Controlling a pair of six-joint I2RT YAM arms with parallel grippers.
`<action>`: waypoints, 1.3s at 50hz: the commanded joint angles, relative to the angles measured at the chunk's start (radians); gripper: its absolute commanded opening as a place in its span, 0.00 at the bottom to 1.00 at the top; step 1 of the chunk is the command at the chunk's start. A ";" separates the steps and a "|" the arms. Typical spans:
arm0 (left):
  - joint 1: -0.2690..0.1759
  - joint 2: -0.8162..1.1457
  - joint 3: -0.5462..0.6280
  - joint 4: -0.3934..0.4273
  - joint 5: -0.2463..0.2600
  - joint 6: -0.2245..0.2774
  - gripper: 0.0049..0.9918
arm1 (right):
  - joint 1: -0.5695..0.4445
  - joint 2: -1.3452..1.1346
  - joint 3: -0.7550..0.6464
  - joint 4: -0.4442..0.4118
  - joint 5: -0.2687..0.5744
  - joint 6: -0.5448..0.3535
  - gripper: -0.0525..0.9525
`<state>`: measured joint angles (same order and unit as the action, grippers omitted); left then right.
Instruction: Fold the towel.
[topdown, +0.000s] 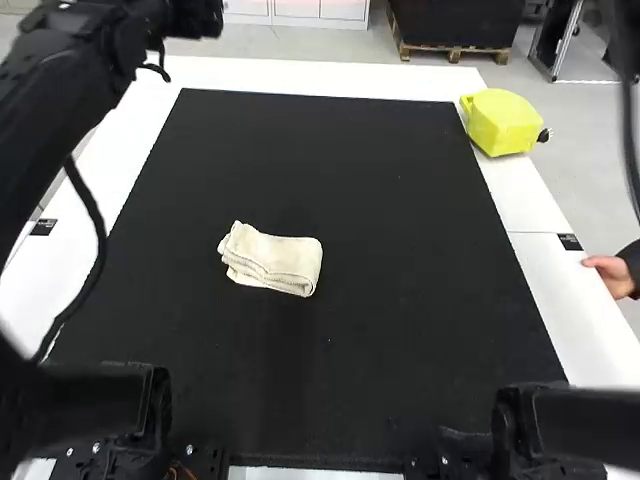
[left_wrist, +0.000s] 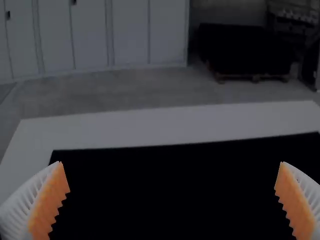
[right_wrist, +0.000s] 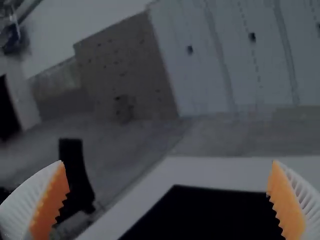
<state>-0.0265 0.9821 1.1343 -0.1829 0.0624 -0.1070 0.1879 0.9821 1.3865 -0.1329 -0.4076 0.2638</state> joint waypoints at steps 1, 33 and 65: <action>-0.013 -0.134 -0.001 0.042 -0.065 -0.026 0.98 | -0.079 -0.168 -0.090 0.022 0.018 -0.046 0.96; 0.000 -0.987 -0.364 0.145 -0.302 0.102 0.98 | -0.177 -0.971 -0.414 0.104 0.377 -0.120 0.96; -0.020 -0.985 -1.108 0.700 -0.346 0.363 0.98 | -0.174 -0.979 -1.347 0.610 0.509 -0.408 0.96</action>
<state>-0.0414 0.0017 0.0589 0.4946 -0.2390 0.1997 0.0158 0.0109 0.0769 0.4454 0.0761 -0.1101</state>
